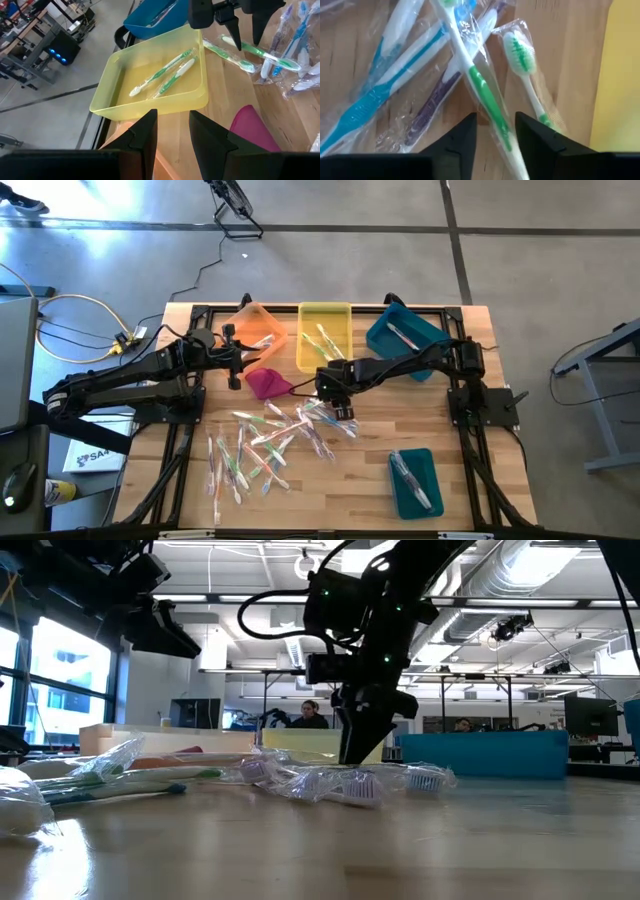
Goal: Pick & Place Toothbrushes
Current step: Put the green toothbrush into the yellow bin
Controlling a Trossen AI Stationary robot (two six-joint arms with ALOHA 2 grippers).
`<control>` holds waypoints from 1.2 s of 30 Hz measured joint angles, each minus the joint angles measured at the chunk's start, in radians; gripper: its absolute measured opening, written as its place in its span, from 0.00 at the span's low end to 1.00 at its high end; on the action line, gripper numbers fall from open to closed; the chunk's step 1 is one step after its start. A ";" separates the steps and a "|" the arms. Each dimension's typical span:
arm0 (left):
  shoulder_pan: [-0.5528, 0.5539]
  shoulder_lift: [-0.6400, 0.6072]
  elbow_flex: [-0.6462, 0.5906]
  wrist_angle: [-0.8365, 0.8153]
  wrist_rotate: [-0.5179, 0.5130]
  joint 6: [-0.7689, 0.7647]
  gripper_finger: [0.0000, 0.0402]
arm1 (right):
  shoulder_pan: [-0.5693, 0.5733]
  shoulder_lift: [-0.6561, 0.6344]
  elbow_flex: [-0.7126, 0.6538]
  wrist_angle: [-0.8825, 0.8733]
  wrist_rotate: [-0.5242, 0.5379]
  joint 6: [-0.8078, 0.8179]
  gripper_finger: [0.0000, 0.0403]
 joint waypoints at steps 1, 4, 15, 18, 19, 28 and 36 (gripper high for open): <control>0.000 0.000 0.000 0.000 0.000 0.000 0.27 | 0.000 0.006 0.000 0.001 0.000 0.001 0.27; 0.000 0.000 0.000 0.000 0.000 0.000 0.27 | 0.000 0.024 0.000 -0.002 -0.001 0.012 0.22; 0.000 0.000 0.000 0.000 0.004 0.000 0.27 | 0.001 0.026 0.000 -0.002 -0.007 0.016 0.04; 0.000 0.000 0.000 0.000 0.004 0.000 0.27 | 0.001 0.026 0.000 -0.002 -0.006 0.016 0.05; 0.000 0.000 0.000 0.000 0.004 0.000 0.27 | 0.001 0.026 0.000 -0.002 -0.006 0.016 0.05; 0.000 0.000 0.000 0.000 0.003 0.000 0.27 | 0.000 -0.005 -0.001 -0.018 -0.007 0.015 0.04; 0.000 0.000 0.000 0.014 0.003 -0.003 0.27 | -0.027 -0.128 -0.001 -0.028 -0.012 0.003 0.04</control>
